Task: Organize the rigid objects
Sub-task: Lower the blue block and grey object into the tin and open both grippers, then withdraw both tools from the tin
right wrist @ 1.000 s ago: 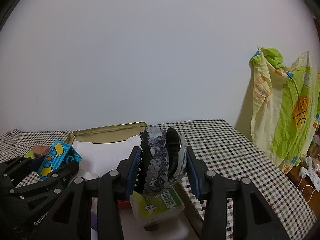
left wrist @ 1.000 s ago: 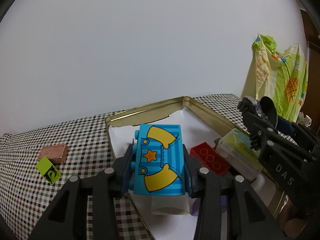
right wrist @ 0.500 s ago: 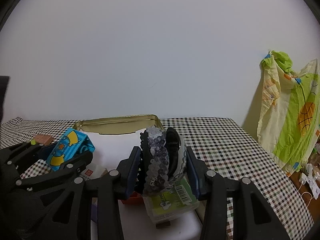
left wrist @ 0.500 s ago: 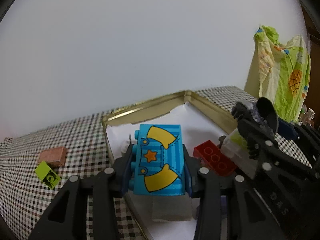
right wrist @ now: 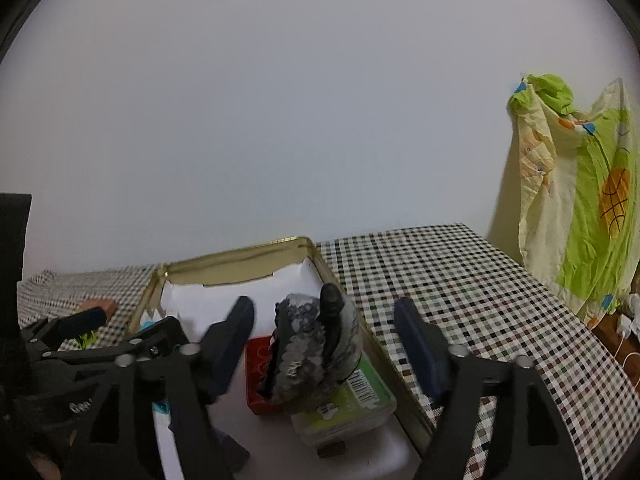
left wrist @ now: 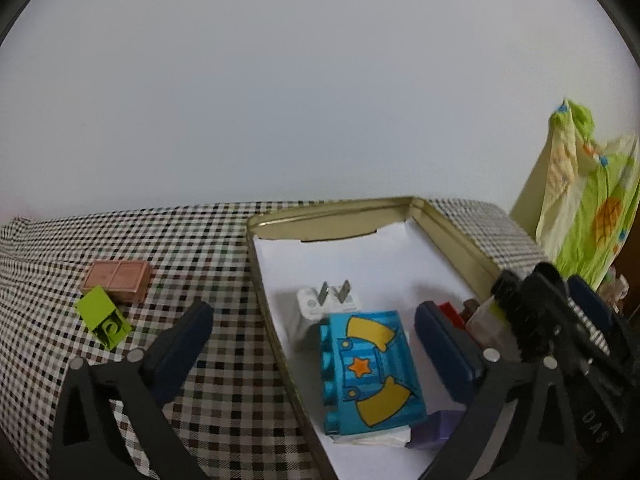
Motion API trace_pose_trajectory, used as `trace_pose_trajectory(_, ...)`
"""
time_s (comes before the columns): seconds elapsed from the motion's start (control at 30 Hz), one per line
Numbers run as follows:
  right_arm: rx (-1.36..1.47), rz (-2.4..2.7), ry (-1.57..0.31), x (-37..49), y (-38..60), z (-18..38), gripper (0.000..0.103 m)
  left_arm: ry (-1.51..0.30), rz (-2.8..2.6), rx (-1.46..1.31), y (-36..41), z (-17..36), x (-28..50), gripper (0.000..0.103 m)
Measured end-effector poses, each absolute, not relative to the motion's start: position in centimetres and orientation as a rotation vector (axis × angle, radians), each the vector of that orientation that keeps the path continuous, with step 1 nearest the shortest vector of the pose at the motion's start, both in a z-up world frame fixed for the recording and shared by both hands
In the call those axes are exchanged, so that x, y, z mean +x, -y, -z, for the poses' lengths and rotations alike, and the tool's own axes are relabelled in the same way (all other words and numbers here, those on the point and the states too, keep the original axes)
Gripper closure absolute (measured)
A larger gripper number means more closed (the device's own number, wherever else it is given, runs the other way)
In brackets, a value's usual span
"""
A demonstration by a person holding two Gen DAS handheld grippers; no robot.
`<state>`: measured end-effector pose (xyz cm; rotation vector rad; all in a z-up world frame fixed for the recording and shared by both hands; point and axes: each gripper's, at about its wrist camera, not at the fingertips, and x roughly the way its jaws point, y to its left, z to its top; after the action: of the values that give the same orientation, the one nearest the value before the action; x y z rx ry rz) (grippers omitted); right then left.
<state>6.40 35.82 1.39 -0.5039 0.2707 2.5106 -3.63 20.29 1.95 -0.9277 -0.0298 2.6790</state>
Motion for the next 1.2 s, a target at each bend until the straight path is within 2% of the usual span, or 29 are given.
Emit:
trace_pose_trajectory(0.33,-0.408,-2.524,-0.221,7.1,-35.1,-1.9,0.022,-0.072,-2.727,-0.850,-19.3,-2.2,-2.4,0.001)
trace_pose_trajectory(0.57,-0.204,-2.491,-0.215,9.5,-34.6,-2.9,0.022,-0.074,-2.824,-0.749,-16.7,-2.6,-1.4,0.001)
trace_pose_trajectory(0.83,-0.098,-2.420,-0.155,10.6,-33.6,-3.3,0.020,-0.173,-2.909,-0.669,-15.3,-2.4,-0.5,0.001)
trace_pose_trajectory(1.2,-0.012,-2.301,-0.178,12.6,-32.5,-3.4,0.020,-0.134,-2.889,-0.696,-13.5,-2.7,0.5,0.001)
